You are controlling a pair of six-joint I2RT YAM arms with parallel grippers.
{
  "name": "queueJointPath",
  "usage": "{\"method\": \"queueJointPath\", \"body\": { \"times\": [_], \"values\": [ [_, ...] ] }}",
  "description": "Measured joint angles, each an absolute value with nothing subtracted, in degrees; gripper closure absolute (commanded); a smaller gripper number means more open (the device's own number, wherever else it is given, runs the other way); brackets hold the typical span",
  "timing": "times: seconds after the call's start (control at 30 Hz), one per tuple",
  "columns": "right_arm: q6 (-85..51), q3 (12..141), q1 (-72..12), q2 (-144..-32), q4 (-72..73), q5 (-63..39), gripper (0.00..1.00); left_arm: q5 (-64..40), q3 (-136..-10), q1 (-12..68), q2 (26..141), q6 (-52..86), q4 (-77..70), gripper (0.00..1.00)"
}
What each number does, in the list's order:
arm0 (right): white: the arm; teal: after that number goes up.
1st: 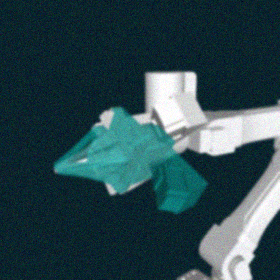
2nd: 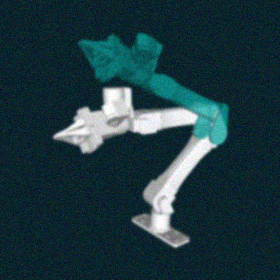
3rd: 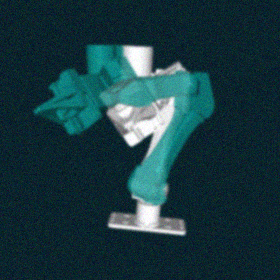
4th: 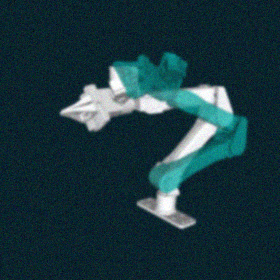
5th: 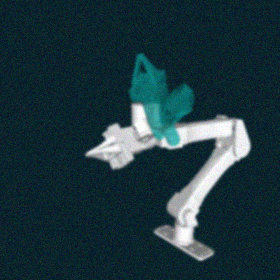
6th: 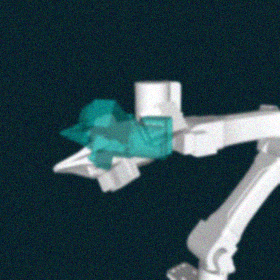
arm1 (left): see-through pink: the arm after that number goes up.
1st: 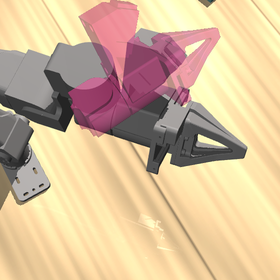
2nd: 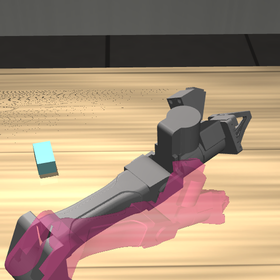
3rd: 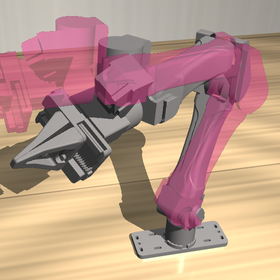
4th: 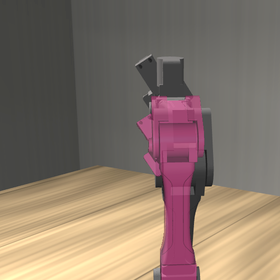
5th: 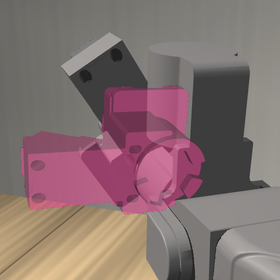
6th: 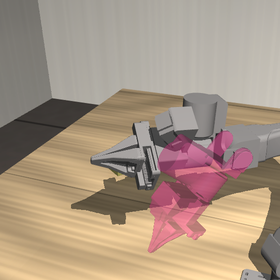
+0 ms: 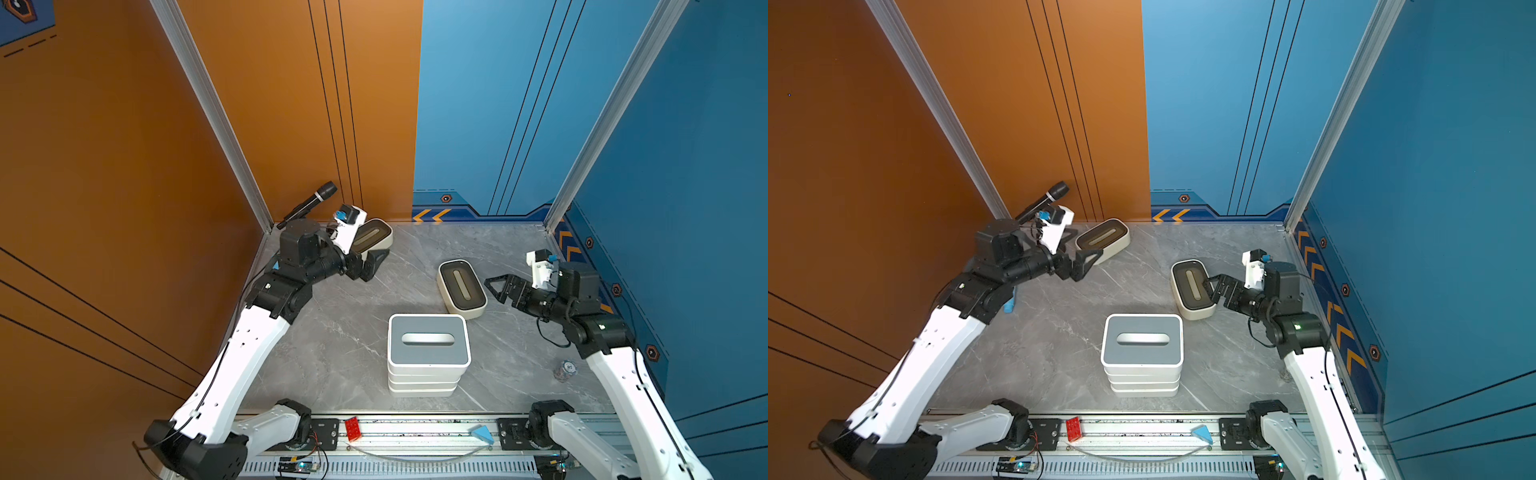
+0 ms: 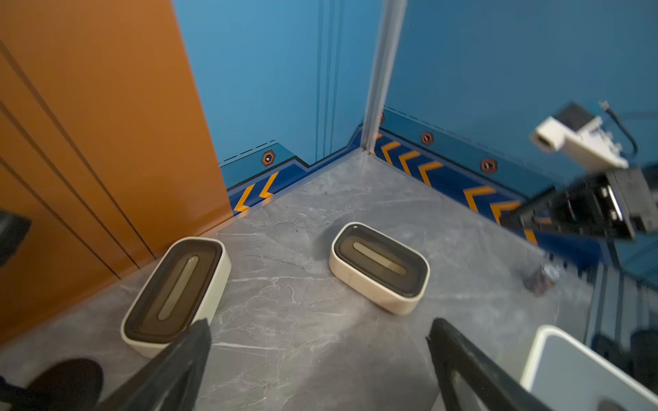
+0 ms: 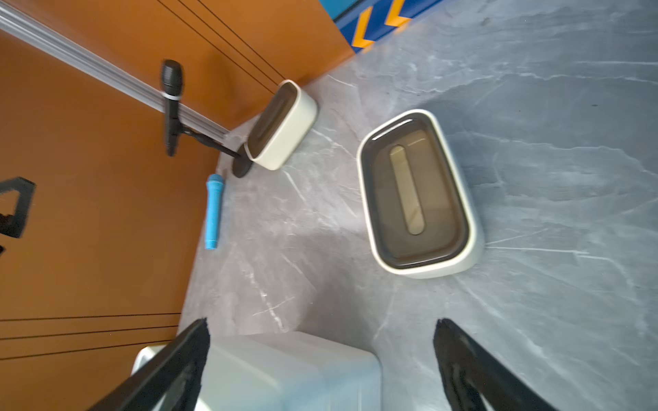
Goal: Stack the tissue boxes
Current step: Pick up the tissue box from the center of the board.
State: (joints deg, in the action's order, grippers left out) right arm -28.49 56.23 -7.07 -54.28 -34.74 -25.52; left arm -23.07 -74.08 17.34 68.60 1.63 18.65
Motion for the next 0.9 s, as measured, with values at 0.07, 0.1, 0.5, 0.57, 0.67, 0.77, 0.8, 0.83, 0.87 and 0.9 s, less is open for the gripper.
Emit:
{"method": "queueJointPath", "body": {
  "times": [0.07, 0.1, 0.5, 0.57, 0.67, 0.77, 0.8, 0.83, 0.87, 0.9],
  "values": [
    [-26.52, 56.23, -9.41, -58.24, -34.74, -20.71, 0.02, -24.58, -71.31, 13.98, 72.25, 7.88, 15.94, 0.02],
    [-25.36, 56.36, -10.85, -60.38, -34.7, -18.02, 0.02, -25.41, -70.0, 12.6, 74.28, 11.29, 15.03, 0.02],
    [-14.81, 62.5, -21.41, -82.04, -29.5, -2.02, 0.19, -39.88, -66.0, 9.93, 92.49, 30.13, 11.07, 0.02],
    [-14.0, 62.98, -22.26, -84.99, -27.77, -1.5, 0.22, -41.01, -66.0, 10.35, 94.0, 30.98, 10.92, 0.02],
    [-13.32, 64.1, -22.2, -88.95, -26.52, -1.39, 0.24, -41.32, -66.04, 10.7, 95.04, 31.35, 11.88, 0.02],
    [-13.06, 66.3, -22.26, -92.68, -25.93, -1.26, 0.27, -41.43, -66.76, 10.98, 95.77, 30.92, 14.04, 0.02],
    [-12.86, 66.94, -22.37, -93.65, -25.65, -1.23, 0.28, -41.43, -67.05, 11.09, 96.03, 30.83, 14.57, 0.02],
    [-12.75, 67.46, -22.52, -94.5, -25.21, -1.21, 0.28, -41.43, -67.29, 11.14, 96.27, 30.68, 14.96, 0.02],
    [-12.56, 67.79, -22.68, -95.18, -24.8, -1.21, 0.28, -41.43, -67.4, 11.22, 96.44, 30.46, 15.27, 0.02],
    [-12.29, 68.12, -22.94, -95.77, -24.62, -1.21, 0.29, -41.47, -67.46, 11.27, 96.57, 30.3, 15.57, 0.02]
  ]
}}
